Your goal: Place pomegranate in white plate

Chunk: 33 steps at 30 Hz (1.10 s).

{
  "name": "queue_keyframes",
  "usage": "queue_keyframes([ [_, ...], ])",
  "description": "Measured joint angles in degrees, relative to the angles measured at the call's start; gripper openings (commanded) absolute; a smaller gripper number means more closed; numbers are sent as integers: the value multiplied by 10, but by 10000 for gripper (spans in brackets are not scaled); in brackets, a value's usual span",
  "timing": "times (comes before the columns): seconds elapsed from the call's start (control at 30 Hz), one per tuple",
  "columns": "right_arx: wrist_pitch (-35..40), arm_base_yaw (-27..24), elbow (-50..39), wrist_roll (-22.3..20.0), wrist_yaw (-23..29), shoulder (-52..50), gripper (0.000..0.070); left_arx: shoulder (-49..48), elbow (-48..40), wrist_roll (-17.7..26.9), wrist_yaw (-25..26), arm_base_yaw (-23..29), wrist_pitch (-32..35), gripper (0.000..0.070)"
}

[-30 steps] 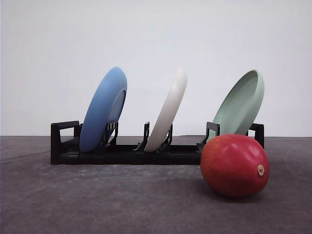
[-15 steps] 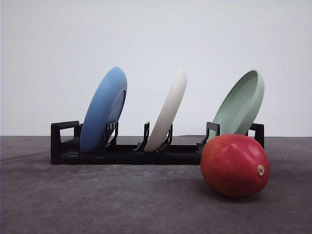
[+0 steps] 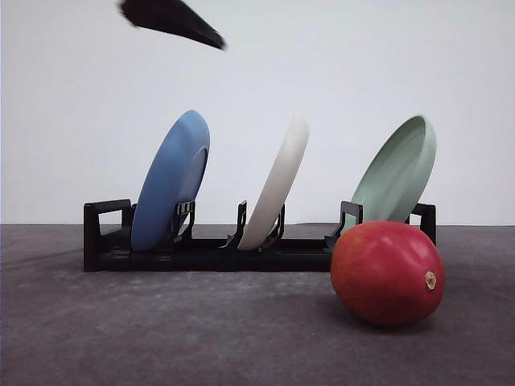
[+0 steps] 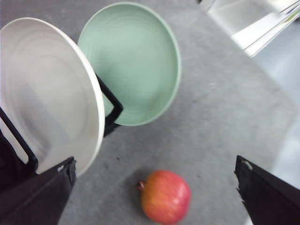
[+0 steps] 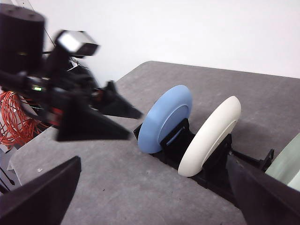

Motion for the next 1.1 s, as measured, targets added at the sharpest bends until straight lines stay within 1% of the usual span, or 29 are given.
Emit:
queue_keyframes([
  [0.17,-5,0,0,0,0,0,633,92,69,3,-85,-31,-6,661],
  [0.27,-14,0,0,0,0,0,633,132,95,8,-124,-40,1,661],
  [0.37,-14,0,0,0,0,0,633,162,111,10,-133,-42,8,661],
  [0.63,-15,0,0,7,0,0,633,217,112,12,-136,-42,28,657],
  [0.67,-15,0,0,8,0,0,633,223,112,12,-136,-42,31,636],
  [0.83,-15,0,0,9,0,0,633,234,112,14,-136,-42,30,400],
  [0.97,-15,0,0,9,0,0,633,236,112,16,-136,-42,30,72],
  [1.0,-15,0,0,9,0,0,633,236,112,16,-136,-42,30,23],
  [1.03,-15,0,0,9,0,0,633,236,112,16,-136,-42,30,4],
  [1.1,-15,0,0,9,0,0,633,236,112,16,-136,-41,28,3],
])
